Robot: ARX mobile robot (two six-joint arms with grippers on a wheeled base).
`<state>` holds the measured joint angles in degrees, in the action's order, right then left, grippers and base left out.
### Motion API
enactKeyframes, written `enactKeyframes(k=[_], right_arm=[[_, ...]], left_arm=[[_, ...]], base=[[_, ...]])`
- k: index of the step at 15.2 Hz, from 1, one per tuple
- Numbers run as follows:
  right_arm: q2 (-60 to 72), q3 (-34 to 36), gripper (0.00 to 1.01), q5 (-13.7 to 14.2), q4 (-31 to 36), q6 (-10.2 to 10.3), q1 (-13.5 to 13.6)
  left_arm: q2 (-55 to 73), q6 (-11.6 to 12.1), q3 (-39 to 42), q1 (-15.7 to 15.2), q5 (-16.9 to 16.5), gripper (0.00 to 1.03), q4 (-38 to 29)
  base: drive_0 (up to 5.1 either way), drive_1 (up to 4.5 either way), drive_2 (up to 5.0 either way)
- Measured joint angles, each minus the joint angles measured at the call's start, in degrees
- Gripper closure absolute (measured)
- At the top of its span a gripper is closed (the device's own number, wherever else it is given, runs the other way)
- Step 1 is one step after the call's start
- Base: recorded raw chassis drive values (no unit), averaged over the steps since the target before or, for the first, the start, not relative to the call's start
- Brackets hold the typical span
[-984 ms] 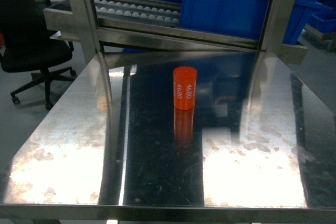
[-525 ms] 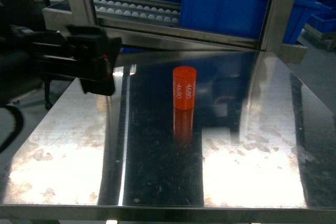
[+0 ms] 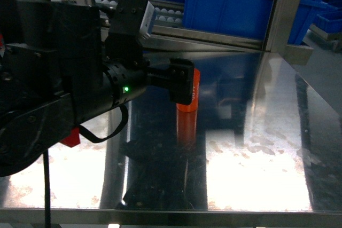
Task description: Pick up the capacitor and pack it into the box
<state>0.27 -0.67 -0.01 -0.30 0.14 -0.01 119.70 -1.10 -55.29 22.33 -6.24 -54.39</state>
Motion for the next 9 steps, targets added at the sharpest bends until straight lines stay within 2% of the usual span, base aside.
enactKeyframes(k=[5,7,9], right_arm=[[0.0,0.0,0.03,0.0,0.0,0.0,0.0],[0.0,0.0,0.03,0.0,0.0,0.0,0.0],[0.0,0.0,0.03,0.0,0.0,0.0,0.0]], left_arm=[[14.0,0.5,-15.8,0.8,-0.6,0.05,4.6],[19.1,0.0,-23.1,0.9,-2.2,0.05,7.6],[21.7,-0.1,-27.4,0.9,-1.2,0.05,10.0]], base=[[0.0,0.0,0.0],[0.0,0.0,0.0],[0.0,0.0,0.0]])
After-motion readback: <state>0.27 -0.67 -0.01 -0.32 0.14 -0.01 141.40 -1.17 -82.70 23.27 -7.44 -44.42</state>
